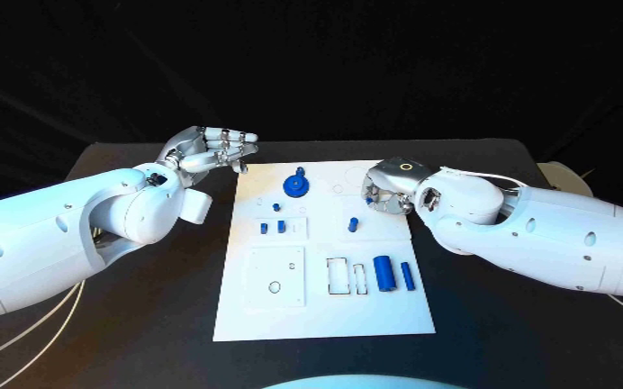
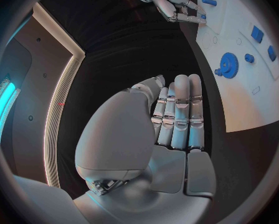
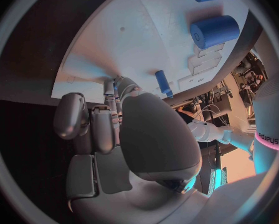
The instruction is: Assemble the parts on the task board
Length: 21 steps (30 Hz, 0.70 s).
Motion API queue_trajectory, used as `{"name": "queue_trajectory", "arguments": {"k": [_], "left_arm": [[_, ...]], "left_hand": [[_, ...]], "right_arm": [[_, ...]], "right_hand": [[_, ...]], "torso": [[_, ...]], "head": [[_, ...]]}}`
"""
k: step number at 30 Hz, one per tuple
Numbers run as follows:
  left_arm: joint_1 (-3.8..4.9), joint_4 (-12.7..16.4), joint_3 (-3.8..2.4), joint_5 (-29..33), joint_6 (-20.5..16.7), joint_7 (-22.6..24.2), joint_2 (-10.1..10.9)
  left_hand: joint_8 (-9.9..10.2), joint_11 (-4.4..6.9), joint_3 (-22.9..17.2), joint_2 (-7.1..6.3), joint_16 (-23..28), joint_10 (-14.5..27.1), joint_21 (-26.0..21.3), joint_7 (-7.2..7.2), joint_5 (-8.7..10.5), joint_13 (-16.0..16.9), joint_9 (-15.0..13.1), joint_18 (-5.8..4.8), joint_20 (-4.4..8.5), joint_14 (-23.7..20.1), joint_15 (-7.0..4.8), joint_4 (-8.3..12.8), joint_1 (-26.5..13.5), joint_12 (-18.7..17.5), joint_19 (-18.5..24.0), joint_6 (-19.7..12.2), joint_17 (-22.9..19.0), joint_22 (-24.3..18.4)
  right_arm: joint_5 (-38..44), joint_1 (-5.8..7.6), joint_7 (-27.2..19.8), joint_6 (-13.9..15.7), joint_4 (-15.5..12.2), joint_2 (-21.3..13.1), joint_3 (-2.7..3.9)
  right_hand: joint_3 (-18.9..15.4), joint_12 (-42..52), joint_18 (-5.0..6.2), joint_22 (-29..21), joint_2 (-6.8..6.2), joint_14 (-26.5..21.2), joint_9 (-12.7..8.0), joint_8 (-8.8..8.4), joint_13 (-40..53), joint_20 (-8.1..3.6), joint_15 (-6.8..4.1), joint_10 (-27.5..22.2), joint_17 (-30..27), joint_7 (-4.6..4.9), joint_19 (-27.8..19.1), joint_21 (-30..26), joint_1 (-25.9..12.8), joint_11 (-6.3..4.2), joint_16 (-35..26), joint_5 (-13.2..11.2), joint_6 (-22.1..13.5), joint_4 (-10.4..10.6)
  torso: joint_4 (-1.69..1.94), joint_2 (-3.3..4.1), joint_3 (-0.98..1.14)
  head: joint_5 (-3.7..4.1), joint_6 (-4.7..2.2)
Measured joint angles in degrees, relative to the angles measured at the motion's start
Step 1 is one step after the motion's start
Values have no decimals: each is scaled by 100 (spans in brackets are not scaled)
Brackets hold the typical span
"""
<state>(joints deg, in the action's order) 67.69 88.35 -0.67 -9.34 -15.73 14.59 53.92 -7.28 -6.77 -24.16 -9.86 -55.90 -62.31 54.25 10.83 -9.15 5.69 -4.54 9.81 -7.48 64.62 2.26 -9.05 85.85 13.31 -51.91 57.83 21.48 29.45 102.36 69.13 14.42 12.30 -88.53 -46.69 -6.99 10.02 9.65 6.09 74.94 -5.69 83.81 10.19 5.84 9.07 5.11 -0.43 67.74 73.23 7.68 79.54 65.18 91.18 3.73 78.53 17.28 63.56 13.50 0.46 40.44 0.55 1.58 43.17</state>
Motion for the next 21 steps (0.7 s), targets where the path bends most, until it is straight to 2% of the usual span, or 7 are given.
{"name": "queue_trajectory", "arguments": {"k": [5, 8, 10, 15, 21], "left_arm": [[0, 7, 0, 7, 0, -7, 5], [0, 9, 0, 10, 0, -12, 7], [0, 10, 0, 12, 0, -16, 8], [0, 12, 0, 15, 0, -34, 9], [0, 11, 0, 17, 0, -64, 10]], "left_hand": [[0, 0, 10, 0, 0, 0, 0, 0, 0, 0, 0, 0, 0, 0, 0, 10, 0, 0, 0, 0, -3, 0], [0, 0, 17, 0, 0, 0, 0, 0, 0, 0, 0, 0, 0, 0, 0, 17, 0, 0, 0, 0, -2, 0], [0, 0, 18, 0, 0, 0, 0, 0, 0, 0, 2, 0, 0, 0, 0, 17, 0, 0, 0, 0, -3, 0], [1, 0, 18, 0, 0, 0, 0, 0, 0, 0, 6, -1, 0, 0, 0, 17, 0, 0, 0, 0, -9, -6], [1, -19, 4, 0, 0, 19, 0, 0, 0, 0, 6, -1, 0, 0, 0, 31, 0, 0, 0, -1, -9, -5]], "right_arm": [[14, -9, 12, -6, 16, 27, 8], [23, -12, 23, -10, 26, 39, 10], [27, -14, 32, -11, 29, 45, 11], [40, -21, 55, -5, 27, 52, 11], [57, -42, 82, 75, -36, 2, 3]], "right_hand": [[76, 0, 1, 0, -31, 22, 5, 0, -12, 0, -22, 33, 8, -7, 0, 37, -30, 7, 21, 1, 47, -13], [129, -15, -84, -1, -31, 22, 5, 0, -22, -20, -22, 51, 15, -19, 20, 37, -30, -9, 21, 1, 60, -17], [198, -21, -83, -1, -31, 22, 13, 0, -32, 0, -22, 83, 31, -23, 41, 85, -30, -38, 49, 1, 106, -38], [411, -70, -83, -1, -56, 22, 35, -32, -68, -21, -22, 113, 46, -30, 63, 176, -55, -7, 72, -12, 135, -107], [586, -102, -83, -1, -97, 22, 30, -35, -105, -20, -21, 147, 56, -21, 102, 220, -100, -35, 72, -13, 144, -175]], "torso": [[-1, 0, 0], [0, -1, 0], [1, -2, -4], [3, -5, -4], [4, -7, -5]], "head": [[0, 7], [3, 12], [5, 15], [3, 19], [-9, 24]]}}
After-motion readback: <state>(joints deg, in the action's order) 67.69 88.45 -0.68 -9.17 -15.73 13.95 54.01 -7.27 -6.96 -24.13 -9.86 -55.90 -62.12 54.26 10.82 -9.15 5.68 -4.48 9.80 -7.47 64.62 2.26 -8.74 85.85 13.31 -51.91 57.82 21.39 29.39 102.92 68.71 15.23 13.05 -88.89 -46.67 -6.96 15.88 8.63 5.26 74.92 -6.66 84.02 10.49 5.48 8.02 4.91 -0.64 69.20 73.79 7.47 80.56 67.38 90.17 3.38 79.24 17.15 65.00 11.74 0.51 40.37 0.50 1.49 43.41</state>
